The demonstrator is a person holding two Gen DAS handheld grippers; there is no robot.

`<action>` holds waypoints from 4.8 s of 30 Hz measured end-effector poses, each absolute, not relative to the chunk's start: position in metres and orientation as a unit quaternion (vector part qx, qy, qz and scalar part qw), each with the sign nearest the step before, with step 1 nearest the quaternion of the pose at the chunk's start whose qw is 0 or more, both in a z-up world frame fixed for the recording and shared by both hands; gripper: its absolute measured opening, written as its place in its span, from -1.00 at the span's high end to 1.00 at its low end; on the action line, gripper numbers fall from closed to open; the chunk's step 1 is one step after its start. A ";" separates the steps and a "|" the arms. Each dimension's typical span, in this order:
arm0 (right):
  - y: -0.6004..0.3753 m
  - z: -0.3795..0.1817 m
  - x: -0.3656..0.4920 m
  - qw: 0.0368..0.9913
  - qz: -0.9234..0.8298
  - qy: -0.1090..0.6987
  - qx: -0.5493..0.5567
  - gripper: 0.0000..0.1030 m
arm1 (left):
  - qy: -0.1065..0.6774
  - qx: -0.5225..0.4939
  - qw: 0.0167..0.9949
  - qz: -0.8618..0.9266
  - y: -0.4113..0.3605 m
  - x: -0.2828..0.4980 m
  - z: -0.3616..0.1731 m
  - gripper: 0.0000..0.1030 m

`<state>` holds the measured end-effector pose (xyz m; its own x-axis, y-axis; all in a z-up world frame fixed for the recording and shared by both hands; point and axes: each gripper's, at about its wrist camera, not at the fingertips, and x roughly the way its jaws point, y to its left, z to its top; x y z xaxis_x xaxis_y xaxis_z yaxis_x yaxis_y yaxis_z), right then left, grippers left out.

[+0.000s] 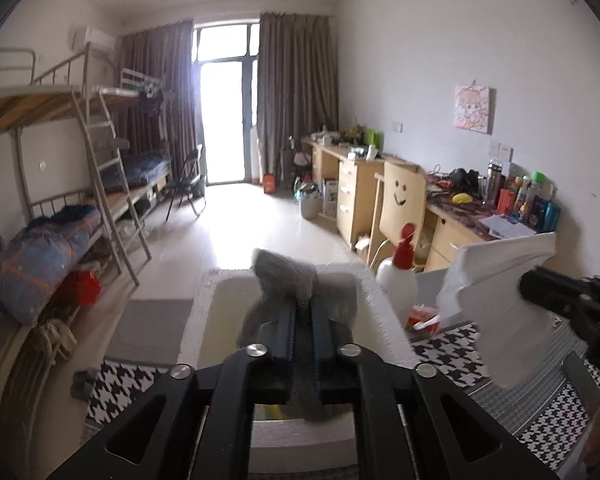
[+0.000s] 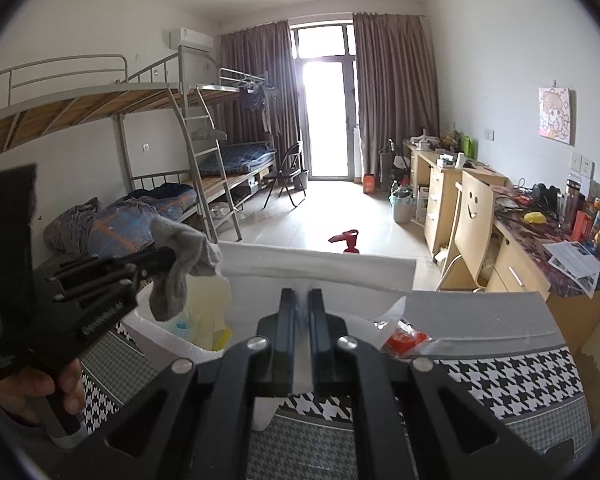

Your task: Organize soft objects

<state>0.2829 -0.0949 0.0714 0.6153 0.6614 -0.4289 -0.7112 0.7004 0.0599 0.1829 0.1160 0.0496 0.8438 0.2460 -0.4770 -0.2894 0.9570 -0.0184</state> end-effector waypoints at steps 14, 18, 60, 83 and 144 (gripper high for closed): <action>-0.086 0.072 0.284 0.898 0.380 0.211 -0.062 0.83 | 0.212 -0.060 0.960 0.171 0.129 0.162 0.057 -0.90; -0.082 0.075 0.282 0.898 0.384 0.206 -0.066 0.83 | 0.207 -0.059 0.959 0.182 0.131 0.157 0.058 -0.98; -0.001 0.056 0.289 0.858 0.433 0.258 -0.101 0.82 | 0.198 -0.061 0.943 0.262 0.179 0.104 0.047 -0.98; -0.029 0.058 0.274 0.862 0.432 0.251 -0.089 -0.35 | 0.184 -0.060 0.951 0.241 0.159 0.093 0.053 -0.98; -0.165 0.052 0.152 0.911 0.391 0.124 -0.050 -0.90 | 0.105 -0.013 0.972 0.208 0.049 0.000 0.049 -0.98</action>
<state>0.1521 -0.1651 0.0518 0.6635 0.6995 -0.2654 -0.7242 0.6896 0.0070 0.0004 0.0485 0.0485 0.8916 0.4015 -0.2095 -0.4071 0.9132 0.0174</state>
